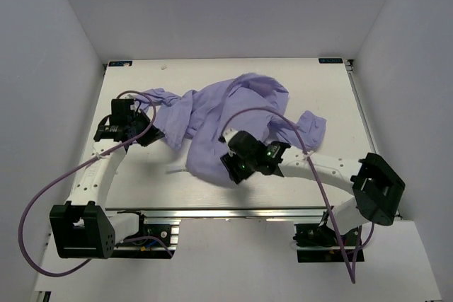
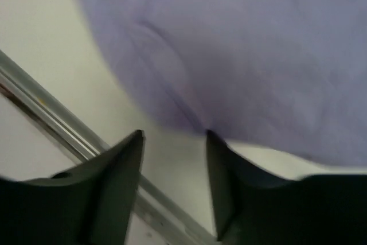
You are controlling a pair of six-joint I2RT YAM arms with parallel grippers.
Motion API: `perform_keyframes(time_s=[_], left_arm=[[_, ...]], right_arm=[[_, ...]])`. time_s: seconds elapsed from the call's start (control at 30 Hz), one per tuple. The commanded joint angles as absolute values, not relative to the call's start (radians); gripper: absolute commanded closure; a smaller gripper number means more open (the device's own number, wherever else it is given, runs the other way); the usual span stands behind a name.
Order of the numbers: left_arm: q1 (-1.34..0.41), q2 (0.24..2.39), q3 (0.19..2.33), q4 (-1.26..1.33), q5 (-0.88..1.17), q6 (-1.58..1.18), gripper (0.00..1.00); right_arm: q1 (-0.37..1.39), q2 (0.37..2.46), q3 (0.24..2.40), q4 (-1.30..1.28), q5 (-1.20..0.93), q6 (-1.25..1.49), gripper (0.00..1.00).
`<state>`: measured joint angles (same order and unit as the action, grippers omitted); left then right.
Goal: Zip up the jacket
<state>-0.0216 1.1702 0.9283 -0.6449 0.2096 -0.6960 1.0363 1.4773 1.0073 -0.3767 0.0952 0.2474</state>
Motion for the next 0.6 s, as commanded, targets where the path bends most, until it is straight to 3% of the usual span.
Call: perform_keyframes(time_s=[0.0, 0.03, 0.07, 0.1, 0.3, 0.57], left_arm=[[-0.025, 1.124, 0.899, -0.703, 0.172, -0.684, 1.0], [-0.025, 1.111, 0.888, -0.701, 0.17, -0.683, 1.0], [-0.025, 1.106, 0.879, -0.7, 0.17, -0.683, 1.0], [-0.025, 1.101, 0.864, -0.699, 0.17, -0.681, 1.0], [-0.025, 1.1, 0.844, -0.706, 0.149, -0.669, 1.0], [-0.026, 1.12, 0.905, -0.81, 0.077, -0.618, 1.0]], right_arm=[[1.02, 1.373, 0.936, -0.373, 0.086, 0.379, 0.41], [1.022, 1.302, 0.921, -0.361, 0.069, 0.388, 0.34], [1.02, 1.267, 0.904, -0.344, 0.046, 0.388, 0.17], [1.022, 1.232, 0.875, -0.315, 0.023, 0.384, 0.11], [1.02, 1.103, 0.836, -0.319, 0.023, 0.399, 0.11], [1.014, 1.284, 0.856, -0.198, -0.009, 0.512, 0.11]])
